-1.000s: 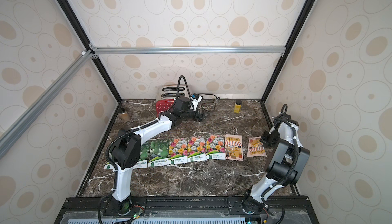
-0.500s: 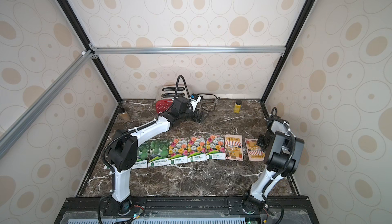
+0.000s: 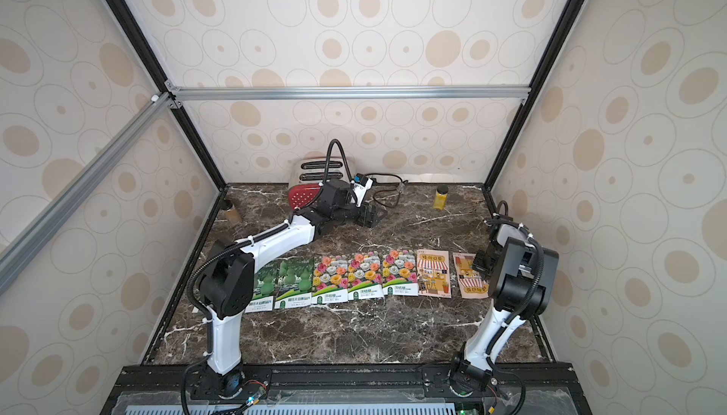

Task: Arrange the seed packets in a row
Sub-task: Place the seed packet at the center of the board.

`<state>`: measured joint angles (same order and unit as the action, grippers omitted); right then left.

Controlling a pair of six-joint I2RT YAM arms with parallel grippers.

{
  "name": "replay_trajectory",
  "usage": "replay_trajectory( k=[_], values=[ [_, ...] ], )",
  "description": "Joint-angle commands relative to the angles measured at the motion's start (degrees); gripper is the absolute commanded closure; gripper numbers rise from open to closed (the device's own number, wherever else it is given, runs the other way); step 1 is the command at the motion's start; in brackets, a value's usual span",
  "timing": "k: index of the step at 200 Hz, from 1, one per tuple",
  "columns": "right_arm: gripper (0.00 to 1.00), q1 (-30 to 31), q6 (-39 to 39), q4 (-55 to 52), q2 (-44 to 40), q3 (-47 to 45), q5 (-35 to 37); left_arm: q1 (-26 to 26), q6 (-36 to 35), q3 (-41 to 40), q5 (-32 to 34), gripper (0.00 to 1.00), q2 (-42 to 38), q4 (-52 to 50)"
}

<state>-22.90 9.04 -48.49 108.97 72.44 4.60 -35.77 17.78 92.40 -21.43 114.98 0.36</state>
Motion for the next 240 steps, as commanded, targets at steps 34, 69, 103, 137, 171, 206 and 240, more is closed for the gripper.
replay_trajectory(
  k=[34, 69, 103, 137, 171, 206, 240],
  values=[
    [1.00, 0.8, 1.1, 1.5, 2.0, -1.8, -1.0, 0.2, -1.6, 2.0, 1.0, 0.13, -0.7, -2.1],
    [0.99, 0.9, 2.5, 2.3, 1.0, -2.6, -3.3, 0.2, -1.5, 2.0, 1.0, 0.13, -0.6, -2.5],
    [0.98, 1.1, 4.0, 2.1, -0.2, -3.4, -5.3, 0.2, -1.7, 1.6, 0.9, 0.13, -1.0, -2.7],
    [0.97, 1.3, 4.5, 2.5, -1.9, -5.0, -6.9, 0.2, -1.8, 1.4, 0.9, 0.13, -1.2, -3.1],
    [0.96, 1.4, 4.3, 2.2, -2.5, -5.6, -6.2, 0.2, -1.7, 1.2, 0.7, 0.13, -1.2, -3.1],
    [0.89, 1.4, 4.2, 1.9, -2.8, -5.7, -5.8, 0.2, -1.7, 0.8, 1.1, 0.13, -1.4, -3.3],
    [0.84, 1.4, 4.5, 2.0, -3.7, -6.2, -5.6, 0.2, -1.7, 0.8, 1.0, 0.12, -1.3, -3.4]
  ],
)
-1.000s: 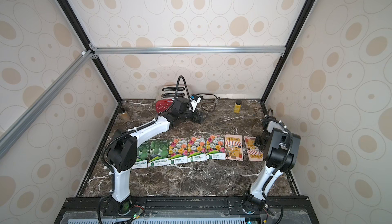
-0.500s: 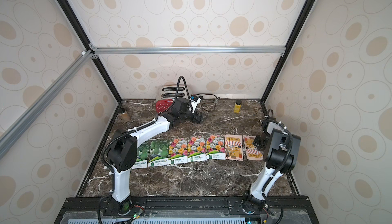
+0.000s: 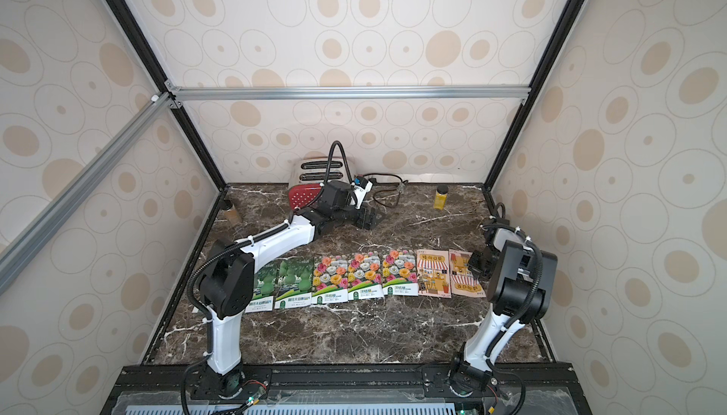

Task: Arrange the seed packets in a row
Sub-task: Place the seed packet at the center of the board.

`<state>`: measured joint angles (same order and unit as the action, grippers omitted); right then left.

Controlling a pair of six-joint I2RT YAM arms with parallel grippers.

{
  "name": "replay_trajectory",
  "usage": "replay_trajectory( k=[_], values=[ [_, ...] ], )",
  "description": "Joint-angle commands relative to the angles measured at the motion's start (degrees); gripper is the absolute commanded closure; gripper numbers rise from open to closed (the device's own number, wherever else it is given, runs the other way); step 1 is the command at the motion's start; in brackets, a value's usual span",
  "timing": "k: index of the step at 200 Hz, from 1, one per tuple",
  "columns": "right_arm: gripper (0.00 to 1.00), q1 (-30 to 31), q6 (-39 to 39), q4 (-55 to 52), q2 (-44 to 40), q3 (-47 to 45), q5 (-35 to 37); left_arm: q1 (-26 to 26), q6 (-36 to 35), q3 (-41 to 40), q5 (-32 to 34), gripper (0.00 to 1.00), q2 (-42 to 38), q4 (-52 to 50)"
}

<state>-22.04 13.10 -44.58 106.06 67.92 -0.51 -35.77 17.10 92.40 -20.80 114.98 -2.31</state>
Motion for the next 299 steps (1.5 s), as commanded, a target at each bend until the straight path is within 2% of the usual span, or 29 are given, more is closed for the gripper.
replay_trajectory(
  k=[1, 40, 84, 200, 251, 282, 299],
  values=[
    [0.84, 0.5, 0.5, -1.9, -0.9, -1.8, -0.5, 0.2, -1.0, 0.8, 0.4, 0.12, -1.3, -0.8],
    [0.76, 0.5, 0.0, -2.8, -1.4, -1.4, 1.1, 0.2, -1.3, 0.8, 0.0, 0.12, -1.2, -0.9],
    [0.75, 0.5, -1.1, -4.8, -0.4, 0.6, 4.1, 0.1, -1.4, 0.6, -0.2, 0.12, -1.2, -0.8],
    [0.75, 0.5, -4.5, -6.7, 3.7, 6.3, 6.9, 0.2, -1.0, 0.9, -1.0, 0.12, -0.3, -0.8],
    [0.74, 0.5, -4.6, -6.6, -1.0, 6.3, 7.4, 0.2, -0.9, 0.7, 0.5, 0.12, -0.3, -0.9],
    [0.72, 0.7, -5.0, -6.9, -3.4, 7.0, 10.3, 0.2, -1.0, -0.4, 3.7, 0.12, -1.3, -1.0],
    [0.71, 1.0, -5.3, -4.1, -5.6, 6.0, 7.2, 0.6, -1.0, -1.7, 5.8, 0.12, -2.5, -1.4]
  ],
)
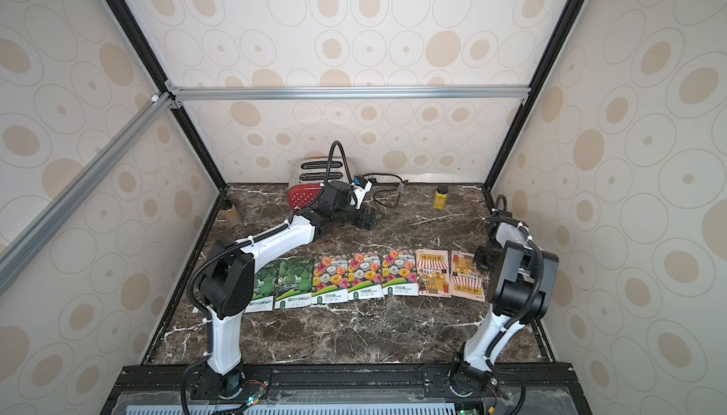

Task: Arrange the seed packets in a row
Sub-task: Place the seed packet at the center of the board, then reset both arms

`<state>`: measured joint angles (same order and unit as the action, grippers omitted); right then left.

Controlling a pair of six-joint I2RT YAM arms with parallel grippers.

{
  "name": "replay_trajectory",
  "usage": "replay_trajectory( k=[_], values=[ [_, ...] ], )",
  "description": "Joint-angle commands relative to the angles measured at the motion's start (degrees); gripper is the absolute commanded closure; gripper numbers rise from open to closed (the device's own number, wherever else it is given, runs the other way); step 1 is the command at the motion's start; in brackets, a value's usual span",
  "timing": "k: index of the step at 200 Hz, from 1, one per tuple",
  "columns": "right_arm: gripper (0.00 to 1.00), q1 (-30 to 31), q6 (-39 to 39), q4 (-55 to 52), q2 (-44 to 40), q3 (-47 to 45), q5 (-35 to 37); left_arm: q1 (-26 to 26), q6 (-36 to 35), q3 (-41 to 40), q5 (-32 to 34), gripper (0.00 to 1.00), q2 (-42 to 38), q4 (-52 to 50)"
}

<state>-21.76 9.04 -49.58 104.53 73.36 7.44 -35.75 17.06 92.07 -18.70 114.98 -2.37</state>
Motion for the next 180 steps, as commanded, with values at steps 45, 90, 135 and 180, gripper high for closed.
replay_trajectory(
  k=[45, 90, 135, 180],
  values=[
    [0.34, 8.1, -6.2, 11.1, -14.1, -3.6, -9.8, 3.8, -0.9, -9.4, 15.2, 0.08, -11.6, -3.1],
    [0.00, 14.9, -7.9, 16.0, -22.3, -5.6, -16.1, 11.3, -1.3, -25.0, 32.1, 0.01, -28.1, -3.5],
    [0.00, 19.3, -5.2, 31.6, -31.9, -18.5, -15.3, 17.5, -8.0, -40.9, 50.0, 0.01, -42.1, -1.2],
    [0.00, 27.6, -8.7, 53.2, -38.4, -36.0, -1.8, 25.2, -12.8, -56.3, 50.4, 0.01, -53.8, 10.0]
  ],
)
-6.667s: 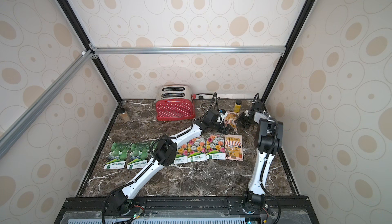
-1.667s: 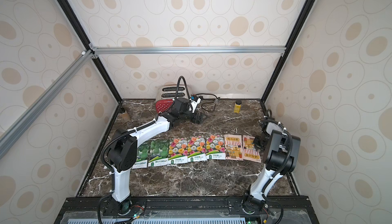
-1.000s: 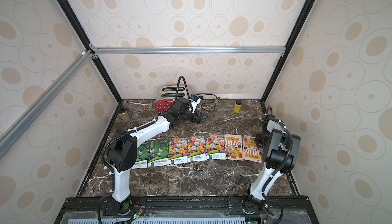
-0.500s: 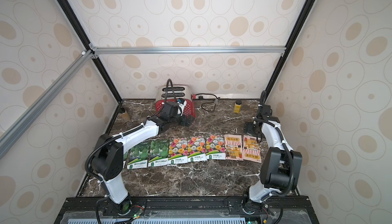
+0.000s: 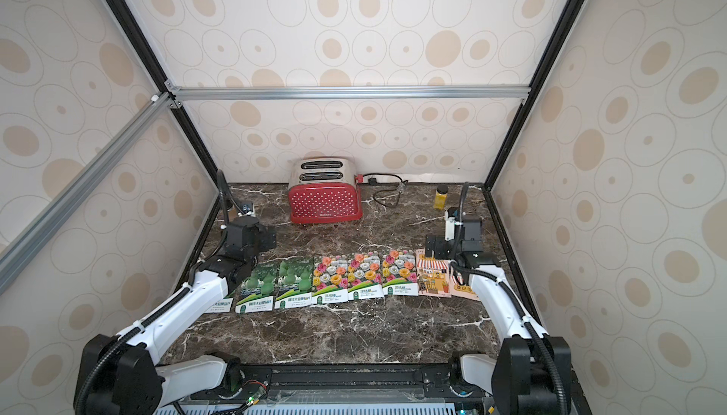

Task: Arrange the seed packets in a row
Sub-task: Reset both arms

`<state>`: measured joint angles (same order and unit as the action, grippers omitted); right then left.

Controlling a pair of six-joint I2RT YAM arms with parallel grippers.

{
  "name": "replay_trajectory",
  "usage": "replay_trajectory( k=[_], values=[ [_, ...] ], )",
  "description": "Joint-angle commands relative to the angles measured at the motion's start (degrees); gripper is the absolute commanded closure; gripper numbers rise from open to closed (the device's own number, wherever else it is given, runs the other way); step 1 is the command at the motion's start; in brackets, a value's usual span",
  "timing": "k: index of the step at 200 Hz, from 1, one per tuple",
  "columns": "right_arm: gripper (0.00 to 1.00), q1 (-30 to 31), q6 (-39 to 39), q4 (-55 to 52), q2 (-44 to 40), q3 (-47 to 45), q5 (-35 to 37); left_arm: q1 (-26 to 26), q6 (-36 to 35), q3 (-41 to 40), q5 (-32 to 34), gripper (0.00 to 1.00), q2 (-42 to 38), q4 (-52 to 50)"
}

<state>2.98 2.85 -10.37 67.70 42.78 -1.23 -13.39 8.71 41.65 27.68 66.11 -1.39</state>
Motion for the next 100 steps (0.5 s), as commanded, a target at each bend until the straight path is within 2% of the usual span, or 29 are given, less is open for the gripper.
replay_trajectory(
  k=[1, 27, 60, 100],
  values=[
    [0.00, 3.0, -2.6, 14.3, -1.6, -5.6, 7.1, 3.0, -4.5, -6.2, 4.0, 0.01, -5.0, 9.6],
    [0.00, 6.0, -2.9, 20.7, 1.3, -9.4, 12.0, 5.9, -5.6, -15.1, 2.9, 0.01, -4.2, 23.3],
    [0.00, 6.0, -3.2, 28.4, 4.8, -11.8, 14.3, 6.3, -5.7, -20.0, 0.0, 0.01, 5.4, 40.0],
    [0.00, 6.0, -4.4, 34.3, 6.8, -13.8, 16.4, 6.2, -9.1, -19.0, -0.7, 0.01, 13.8, 46.1]
  ],
)
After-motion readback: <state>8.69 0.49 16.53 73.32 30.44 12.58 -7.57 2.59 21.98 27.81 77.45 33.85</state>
